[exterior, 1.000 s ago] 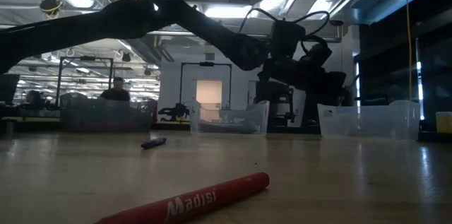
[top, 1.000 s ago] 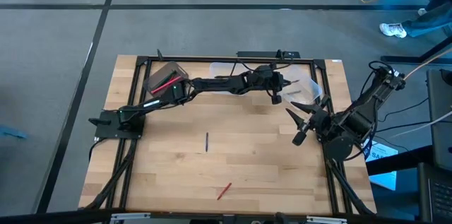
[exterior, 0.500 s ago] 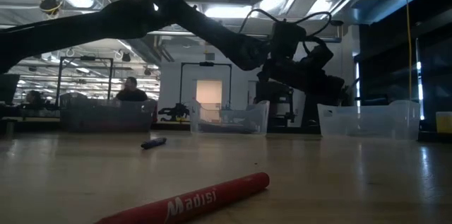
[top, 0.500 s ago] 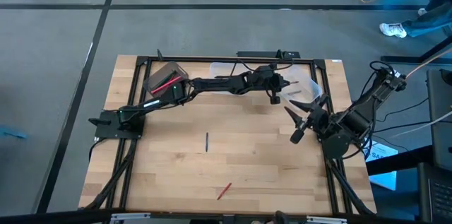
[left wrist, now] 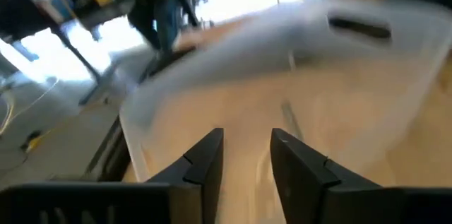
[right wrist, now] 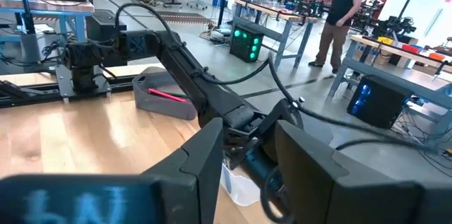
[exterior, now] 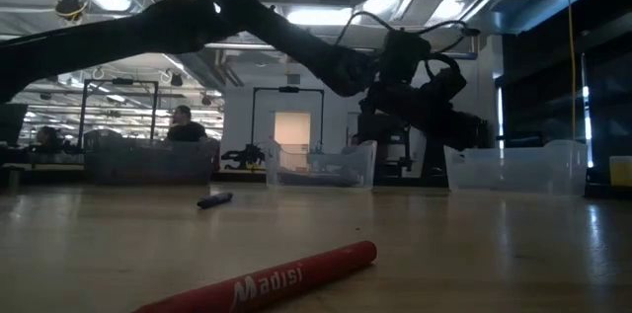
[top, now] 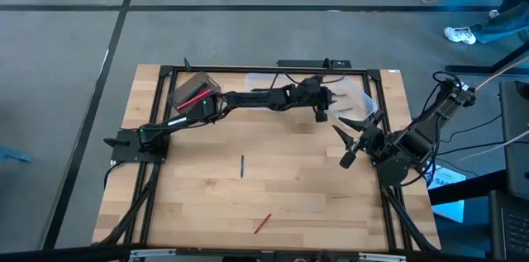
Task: Sort crayons/erasers/pens/pencils in bins
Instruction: Put the blue crayon into the right transparent bin
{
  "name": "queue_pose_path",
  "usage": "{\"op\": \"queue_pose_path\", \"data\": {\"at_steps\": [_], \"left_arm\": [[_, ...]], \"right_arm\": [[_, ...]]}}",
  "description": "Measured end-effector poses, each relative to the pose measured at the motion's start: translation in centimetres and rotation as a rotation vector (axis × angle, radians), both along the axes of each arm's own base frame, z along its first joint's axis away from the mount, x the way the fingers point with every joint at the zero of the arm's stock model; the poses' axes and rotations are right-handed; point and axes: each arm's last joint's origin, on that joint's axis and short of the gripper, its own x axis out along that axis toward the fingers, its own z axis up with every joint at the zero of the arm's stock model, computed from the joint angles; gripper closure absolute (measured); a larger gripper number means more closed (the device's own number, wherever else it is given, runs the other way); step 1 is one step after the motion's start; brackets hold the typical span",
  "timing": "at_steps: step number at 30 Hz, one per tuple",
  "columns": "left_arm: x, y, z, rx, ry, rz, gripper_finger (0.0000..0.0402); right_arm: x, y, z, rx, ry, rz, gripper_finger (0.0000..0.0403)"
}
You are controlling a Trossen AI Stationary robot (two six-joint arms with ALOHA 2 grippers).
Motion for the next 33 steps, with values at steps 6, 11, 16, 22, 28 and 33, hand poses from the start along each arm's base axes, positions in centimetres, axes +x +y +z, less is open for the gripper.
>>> {"op": "queue_pose_path", "data": {"at_steps": [6,11,16,22,28,33], "left_arm": [[-1.0,-3.4,4.1,0.148,0.216,0.104,0.0286],[-2.9,-6.6,7.8,0.147,0.370,0.113,0.0285],[-5.7,-9.0,9.6,0.027,0.554,0.169,0.0290],[-9.1,-12.5,7.9,-0.057,0.894,0.315,0.0291],[-10.4,-17.7,6.9,0.048,0.990,0.358,0.0291],[-10.9,-21.0,6.4,0.063,0.996,0.336,0.0291]], "right_arm": [[0.0,0.0,-0.1,-0.011,0.008,-0.001,0.0268],[0.0,0.0,-0.1,-0.015,0.012,-0.001,0.0268],[0.3,0.3,-0.9,-0.043,0.018,-0.022,0.0268],[0.5,0.5,-2.7,-0.056,0.041,-0.025,0.0268],[0.7,-0.5,-5.6,0.006,0.048,-0.061,0.0268],[0.6,-1.7,-9.0,0.094,0.110,-0.067,0.0268]]}}
